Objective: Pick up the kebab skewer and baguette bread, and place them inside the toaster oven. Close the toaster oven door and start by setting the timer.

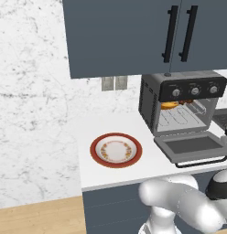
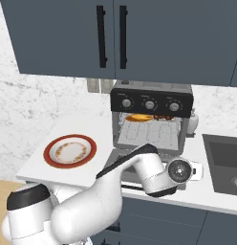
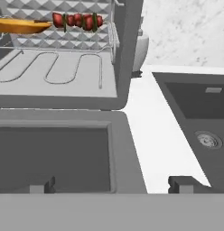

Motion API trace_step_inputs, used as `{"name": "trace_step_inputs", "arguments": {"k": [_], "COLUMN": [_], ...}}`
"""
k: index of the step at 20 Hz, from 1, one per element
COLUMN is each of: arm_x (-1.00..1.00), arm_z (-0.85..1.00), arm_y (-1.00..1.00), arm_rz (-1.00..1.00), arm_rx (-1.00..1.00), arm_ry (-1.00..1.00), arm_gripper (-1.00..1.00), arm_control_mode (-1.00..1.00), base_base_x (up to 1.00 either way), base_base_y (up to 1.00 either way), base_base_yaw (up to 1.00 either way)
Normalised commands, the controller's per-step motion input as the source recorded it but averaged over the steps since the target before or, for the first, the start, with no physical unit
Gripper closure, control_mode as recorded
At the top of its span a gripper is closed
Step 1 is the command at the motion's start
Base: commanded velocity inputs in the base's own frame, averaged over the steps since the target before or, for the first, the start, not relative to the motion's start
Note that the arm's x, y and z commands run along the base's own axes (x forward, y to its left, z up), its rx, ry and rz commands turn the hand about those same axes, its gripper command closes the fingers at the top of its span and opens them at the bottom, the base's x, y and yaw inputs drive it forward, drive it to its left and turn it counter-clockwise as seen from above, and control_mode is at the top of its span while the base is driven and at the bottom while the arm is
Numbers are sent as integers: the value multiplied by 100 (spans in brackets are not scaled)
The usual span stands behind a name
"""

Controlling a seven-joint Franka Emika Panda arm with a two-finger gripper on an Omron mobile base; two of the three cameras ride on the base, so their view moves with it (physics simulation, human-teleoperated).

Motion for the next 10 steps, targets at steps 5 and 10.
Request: {"name": "trace_step_inputs", "arguments": {"k": [5, 10], "arm_x": [-96, -72], "arm_z": [-11, -22], "arm_y": [0, 11], "arm_rz": [8, 14], "arm_rx": [-1, -1], "arm_ry": [13, 10], "arm_gripper": [-100, -100], "arm_control_mode": [-100, -100], "base_base_x": [0, 0], "base_base_y": [0, 0], "base_base_yaw": [0, 0]}}
